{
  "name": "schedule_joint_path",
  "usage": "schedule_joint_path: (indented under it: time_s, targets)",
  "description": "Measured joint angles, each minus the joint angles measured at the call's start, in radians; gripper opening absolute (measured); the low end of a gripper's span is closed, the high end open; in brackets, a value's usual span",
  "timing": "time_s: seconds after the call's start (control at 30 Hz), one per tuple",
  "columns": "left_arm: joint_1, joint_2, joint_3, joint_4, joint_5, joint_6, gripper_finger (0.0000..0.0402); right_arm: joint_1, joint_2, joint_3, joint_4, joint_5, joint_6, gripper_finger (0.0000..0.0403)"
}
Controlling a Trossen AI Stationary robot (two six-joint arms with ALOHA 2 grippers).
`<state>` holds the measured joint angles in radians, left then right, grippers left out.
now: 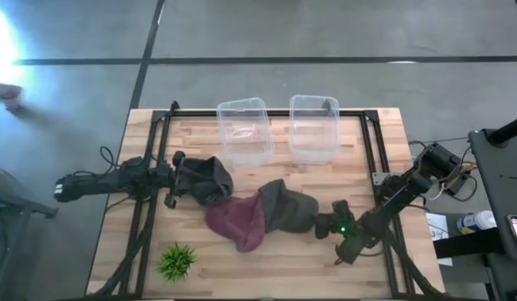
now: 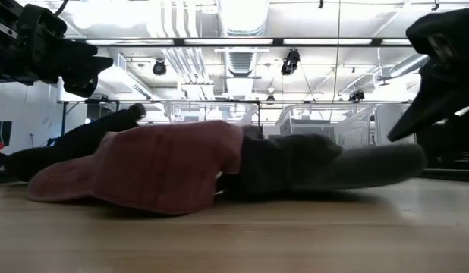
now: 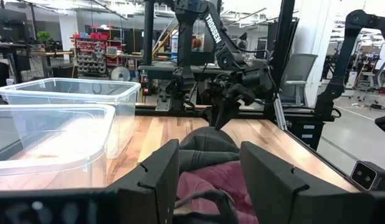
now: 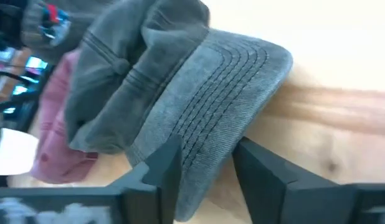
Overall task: Pick & Place hat
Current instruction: Put the right black cap into the right transparent bin
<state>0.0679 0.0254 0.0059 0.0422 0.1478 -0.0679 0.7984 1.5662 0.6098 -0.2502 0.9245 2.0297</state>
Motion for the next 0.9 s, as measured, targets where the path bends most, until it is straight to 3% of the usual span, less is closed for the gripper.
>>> schedule_joint_path:
  time_s: [0.23, 0.53, 0.7, 0.9]
  targets:
    - [0.0, 0.001, 0.0, 0.0, 0.0, 0.0, 0.0165, 0.0, -0.003, -0.076, 0.205, 0.058, -0.097, 0.0022]
    - [0.0, 0.001, 0.0, 0.0, 0.0, 0.0, 0.0165, 0.002, -0.108, -0.091, 0.328, 0.068, -0.352, 0.0013]
    - [0.0, 0.002, 0.0, 0.0, 0.0, 0.0, 0.0165, 0.002, -0.278, -0.061, 0.324, 0.075, -0.615, 0.0012]
    - [0.0, 0.002, 0.0, 0.0, 0.0, 0.0, 0.0165, 0.002, -0.529, -0.009, 0.325, 0.184, -0.99, 0.0012]
